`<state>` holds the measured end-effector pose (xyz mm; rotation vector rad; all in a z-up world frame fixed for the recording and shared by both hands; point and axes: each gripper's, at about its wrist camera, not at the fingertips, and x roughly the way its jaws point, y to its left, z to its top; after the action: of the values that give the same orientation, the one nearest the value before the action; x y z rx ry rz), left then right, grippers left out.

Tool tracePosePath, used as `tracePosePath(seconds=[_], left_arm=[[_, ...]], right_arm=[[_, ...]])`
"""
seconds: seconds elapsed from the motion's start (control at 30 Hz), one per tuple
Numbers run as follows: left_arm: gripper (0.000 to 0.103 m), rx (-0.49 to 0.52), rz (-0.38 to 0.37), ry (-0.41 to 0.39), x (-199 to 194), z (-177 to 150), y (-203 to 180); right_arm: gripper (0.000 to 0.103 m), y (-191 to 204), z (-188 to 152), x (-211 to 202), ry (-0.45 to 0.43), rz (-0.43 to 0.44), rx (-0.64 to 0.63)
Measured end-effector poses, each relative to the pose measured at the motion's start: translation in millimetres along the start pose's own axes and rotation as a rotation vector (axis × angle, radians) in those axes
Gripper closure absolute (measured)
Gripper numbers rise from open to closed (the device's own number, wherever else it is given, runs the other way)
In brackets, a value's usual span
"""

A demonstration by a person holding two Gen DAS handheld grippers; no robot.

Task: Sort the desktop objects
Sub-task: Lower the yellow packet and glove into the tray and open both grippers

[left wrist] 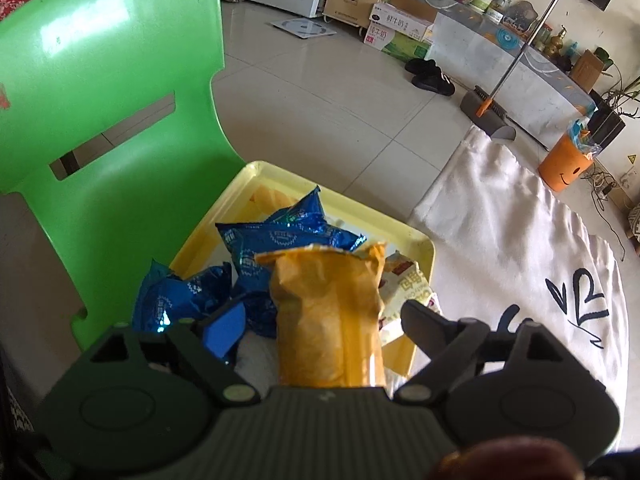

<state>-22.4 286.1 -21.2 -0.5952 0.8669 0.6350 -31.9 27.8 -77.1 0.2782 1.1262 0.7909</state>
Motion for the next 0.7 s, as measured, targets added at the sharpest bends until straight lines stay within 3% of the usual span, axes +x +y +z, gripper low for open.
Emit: tracePosePath(seconds=[0.13, 0.27, 0.37, 0.7], left_arm=[[0.002, 0.012, -0.075, -0.036, -28, 9, 3], [0.001, 0.050, -0.159, -0.084, -58, 17, 2], [0.001, 0.074, -0.172, -0.101, -70, 19, 1], [0.001, -0.003, -0.205, -0.123, -82, 24, 12]], right_arm=[[0.048, 3, 1, 6, 0.018, 0.032, -0.008], [0.048, 10, -3, 12, 0.047, 0.065, -0.035], [0.048, 15, -5, 22, 0.091, 0.092, -0.072], [0.048, 37, -20, 62, 0.195, 0.112, -0.198]])
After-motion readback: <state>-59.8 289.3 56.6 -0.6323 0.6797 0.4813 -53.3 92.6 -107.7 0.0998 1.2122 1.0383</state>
